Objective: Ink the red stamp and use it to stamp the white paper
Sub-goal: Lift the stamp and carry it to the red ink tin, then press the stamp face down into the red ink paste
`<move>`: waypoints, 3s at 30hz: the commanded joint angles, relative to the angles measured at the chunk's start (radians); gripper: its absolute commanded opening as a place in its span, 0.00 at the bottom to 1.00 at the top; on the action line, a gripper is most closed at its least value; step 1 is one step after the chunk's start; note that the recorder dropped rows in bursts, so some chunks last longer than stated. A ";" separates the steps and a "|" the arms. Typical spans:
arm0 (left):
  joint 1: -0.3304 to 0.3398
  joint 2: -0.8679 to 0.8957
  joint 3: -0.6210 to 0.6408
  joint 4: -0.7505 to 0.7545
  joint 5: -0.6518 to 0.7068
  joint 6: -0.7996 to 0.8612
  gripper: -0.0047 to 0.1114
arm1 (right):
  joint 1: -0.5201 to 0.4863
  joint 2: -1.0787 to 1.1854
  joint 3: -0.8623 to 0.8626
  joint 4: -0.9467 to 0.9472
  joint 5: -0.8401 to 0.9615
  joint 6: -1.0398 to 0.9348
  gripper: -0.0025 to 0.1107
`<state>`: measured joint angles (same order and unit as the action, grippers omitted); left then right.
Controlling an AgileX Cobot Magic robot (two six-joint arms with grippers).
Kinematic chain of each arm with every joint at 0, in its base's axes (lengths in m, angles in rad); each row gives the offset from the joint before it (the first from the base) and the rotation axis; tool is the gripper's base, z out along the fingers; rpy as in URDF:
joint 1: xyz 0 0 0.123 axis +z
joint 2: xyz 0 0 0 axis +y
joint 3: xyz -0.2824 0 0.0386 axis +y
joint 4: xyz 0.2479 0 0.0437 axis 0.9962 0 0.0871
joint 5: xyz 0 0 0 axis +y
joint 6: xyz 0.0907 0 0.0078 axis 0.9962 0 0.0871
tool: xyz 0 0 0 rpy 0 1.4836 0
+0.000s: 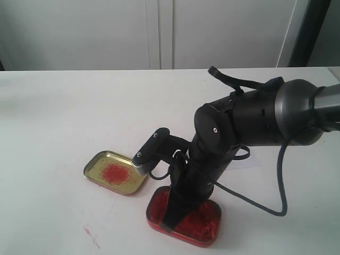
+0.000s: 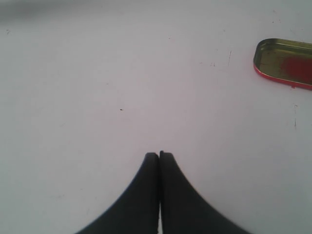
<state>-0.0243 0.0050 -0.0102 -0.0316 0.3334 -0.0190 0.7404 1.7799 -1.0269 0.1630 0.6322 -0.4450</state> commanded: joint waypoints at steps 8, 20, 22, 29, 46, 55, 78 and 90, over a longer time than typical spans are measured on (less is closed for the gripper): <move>0.002 -0.005 0.010 -0.005 0.003 -0.003 0.04 | -0.004 0.049 0.005 0.008 -0.013 0.005 0.02; 0.002 -0.005 0.010 -0.005 0.003 -0.003 0.04 | -0.004 0.118 0.011 -0.005 0.090 0.005 0.02; 0.002 -0.005 0.010 -0.005 0.003 -0.003 0.04 | -0.004 0.130 0.024 -0.007 0.097 0.005 0.02; 0.002 -0.005 0.010 -0.005 0.003 -0.003 0.04 | -0.004 0.138 0.071 -0.026 0.105 0.005 0.02; 0.002 -0.005 0.010 -0.005 0.003 -0.003 0.04 | -0.004 0.194 0.109 -0.028 0.105 0.005 0.02; 0.002 -0.005 0.010 -0.005 0.003 -0.003 0.04 | -0.004 0.176 0.064 -0.028 0.103 0.062 0.02; 0.002 -0.005 0.010 -0.005 0.003 -0.003 0.04 | -0.004 -0.041 -0.024 -0.014 0.053 0.166 0.02; 0.002 -0.005 0.010 -0.005 0.003 -0.003 0.04 | -0.004 -0.041 -0.007 0.022 0.008 0.187 0.02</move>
<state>-0.0243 0.0050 -0.0102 -0.0316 0.3334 -0.0190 0.7381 1.7530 -1.0415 0.1665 0.6656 -0.2638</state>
